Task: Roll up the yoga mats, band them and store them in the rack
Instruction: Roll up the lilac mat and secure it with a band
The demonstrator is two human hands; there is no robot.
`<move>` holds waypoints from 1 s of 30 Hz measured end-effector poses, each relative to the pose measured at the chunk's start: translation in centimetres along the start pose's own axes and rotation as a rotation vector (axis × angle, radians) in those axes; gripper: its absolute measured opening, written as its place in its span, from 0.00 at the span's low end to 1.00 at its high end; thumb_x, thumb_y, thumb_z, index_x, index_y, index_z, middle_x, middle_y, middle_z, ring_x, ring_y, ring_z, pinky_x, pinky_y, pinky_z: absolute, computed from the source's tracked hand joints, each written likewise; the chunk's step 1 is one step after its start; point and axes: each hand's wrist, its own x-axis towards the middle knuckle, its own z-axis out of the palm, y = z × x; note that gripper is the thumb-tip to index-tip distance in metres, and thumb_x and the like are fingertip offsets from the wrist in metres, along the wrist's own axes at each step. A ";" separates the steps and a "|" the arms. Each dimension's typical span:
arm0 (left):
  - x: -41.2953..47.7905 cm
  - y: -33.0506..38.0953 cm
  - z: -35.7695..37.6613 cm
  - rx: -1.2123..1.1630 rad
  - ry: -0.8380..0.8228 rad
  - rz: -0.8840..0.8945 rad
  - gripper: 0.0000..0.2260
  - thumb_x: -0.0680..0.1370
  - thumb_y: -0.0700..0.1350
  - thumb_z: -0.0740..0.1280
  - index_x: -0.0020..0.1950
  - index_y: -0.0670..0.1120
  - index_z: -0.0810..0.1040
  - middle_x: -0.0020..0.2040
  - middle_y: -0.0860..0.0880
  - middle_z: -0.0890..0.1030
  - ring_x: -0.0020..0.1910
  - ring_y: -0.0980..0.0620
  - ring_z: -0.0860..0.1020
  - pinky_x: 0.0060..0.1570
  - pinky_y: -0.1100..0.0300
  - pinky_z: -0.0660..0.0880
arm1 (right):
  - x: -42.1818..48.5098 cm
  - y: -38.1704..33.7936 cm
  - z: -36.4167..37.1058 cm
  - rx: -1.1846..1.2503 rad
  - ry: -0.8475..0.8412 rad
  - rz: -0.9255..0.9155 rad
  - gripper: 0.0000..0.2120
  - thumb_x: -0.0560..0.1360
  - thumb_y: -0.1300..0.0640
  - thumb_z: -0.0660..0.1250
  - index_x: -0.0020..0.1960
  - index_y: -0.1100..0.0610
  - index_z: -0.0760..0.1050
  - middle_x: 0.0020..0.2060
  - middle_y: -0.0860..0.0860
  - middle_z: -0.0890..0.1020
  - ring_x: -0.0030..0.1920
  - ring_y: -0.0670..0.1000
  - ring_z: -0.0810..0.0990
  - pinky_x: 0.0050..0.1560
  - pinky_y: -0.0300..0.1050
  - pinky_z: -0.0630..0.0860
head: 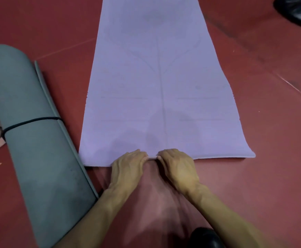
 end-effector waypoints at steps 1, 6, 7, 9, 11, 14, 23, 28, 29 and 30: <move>-0.3 0.1 -0.2 0.013 -0.011 -0.018 0.13 0.79 0.51 0.61 0.45 0.52 0.86 0.42 0.50 0.86 0.38 0.45 0.85 0.35 0.54 0.82 | -0.1 -0.3 0.0 -0.017 0.012 0.009 0.15 0.82 0.48 0.57 0.47 0.50 0.82 0.42 0.46 0.84 0.43 0.53 0.83 0.38 0.48 0.76; 1.0 0.9 -1.9 0.116 -0.120 -0.110 0.12 0.86 0.53 0.57 0.58 0.52 0.80 0.54 0.50 0.85 0.54 0.45 0.82 0.50 0.53 0.71 | 0.7 -1.1 -0.4 -0.114 0.066 0.070 0.16 0.80 0.47 0.57 0.38 0.49 0.77 0.32 0.46 0.80 0.32 0.51 0.80 0.28 0.44 0.63; 1.2 1.1 -2.4 0.143 -0.145 -0.115 0.13 0.87 0.53 0.56 0.59 0.52 0.79 0.55 0.50 0.85 0.56 0.45 0.82 0.51 0.53 0.70 | 1.0 -1.2 -0.5 -0.126 0.059 0.066 0.17 0.80 0.46 0.57 0.37 0.49 0.76 0.30 0.46 0.79 0.30 0.51 0.80 0.27 0.43 0.60; 1.5 1.4 -2.9 0.153 -0.191 -0.135 0.14 0.87 0.53 0.55 0.60 0.52 0.79 0.56 0.50 0.84 0.56 0.45 0.81 0.52 0.53 0.70 | 1.7 -1.3 -1.1 -0.144 0.045 0.062 0.17 0.79 0.46 0.57 0.34 0.49 0.74 0.26 0.46 0.78 0.26 0.50 0.78 0.28 0.41 0.54; 1.0 1.4 -2.7 0.125 -0.144 -0.148 0.14 0.87 0.54 0.55 0.58 0.52 0.79 0.52 0.51 0.85 0.53 0.46 0.82 0.49 0.53 0.71 | 2.3 -1.3 -1.4 -0.153 0.009 0.072 0.19 0.79 0.45 0.58 0.32 0.49 0.72 0.24 0.46 0.77 0.23 0.50 0.75 0.29 0.40 0.46; -1.5 1.1 -1.4 0.066 0.096 -0.035 0.13 0.83 0.51 0.61 0.56 0.49 0.84 0.47 0.51 0.85 0.49 0.47 0.84 0.55 0.49 0.77 | 2.2 -1.4 -1.6 -0.147 -0.068 0.099 0.18 0.81 0.46 0.62 0.33 0.48 0.72 0.25 0.46 0.78 0.24 0.51 0.76 0.29 0.40 0.43; -1.3 -1.0 -0.8 -0.012 0.116 0.023 0.16 0.81 0.43 0.57 0.53 0.50 0.84 0.44 0.53 0.82 0.44 0.47 0.79 0.49 0.54 0.66 | 0.1 -1.0 -2.9 0.065 -0.182 0.167 0.15 0.85 0.41 0.57 0.51 0.46 0.79 0.46 0.44 0.84 0.50 0.49 0.81 0.44 0.49 0.72; 1.4 -0.8 -1.7 -0.063 -0.118 -0.146 0.14 0.85 0.42 0.56 0.60 0.53 0.80 0.55 0.57 0.83 0.55 0.49 0.80 0.52 0.56 0.61 | -1.2 1.4 -3.3 0.081 0.153 -0.019 0.07 0.81 0.52 0.69 0.56 0.51 0.83 0.47 0.45 0.85 0.48 0.52 0.82 0.54 0.49 0.76; 1.7 -0.8 -1.8 -0.084 -0.124 -0.174 0.12 0.85 0.43 0.57 0.61 0.52 0.79 0.55 0.57 0.83 0.55 0.48 0.80 0.54 0.56 0.64 | -1.2 2.1 -3.1 0.051 0.191 -0.061 0.06 0.81 0.53 0.69 0.56 0.51 0.83 0.47 0.45 0.85 0.48 0.53 0.82 0.58 0.50 0.76; 1.7 -0.8 -1.8 -0.089 -0.093 -0.166 0.10 0.85 0.43 0.58 0.60 0.51 0.78 0.52 0.56 0.83 0.52 0.46 0.80 0.54 0.55 0.66 | -1.2 2.7 -2.8 0.026 0.201 -0.088 0.06 0.82 0.54 0.69 0.56 0.52 0.84 0.49 0.45 0.85 0.50 0.53 0.81 0.64 0.53 0.74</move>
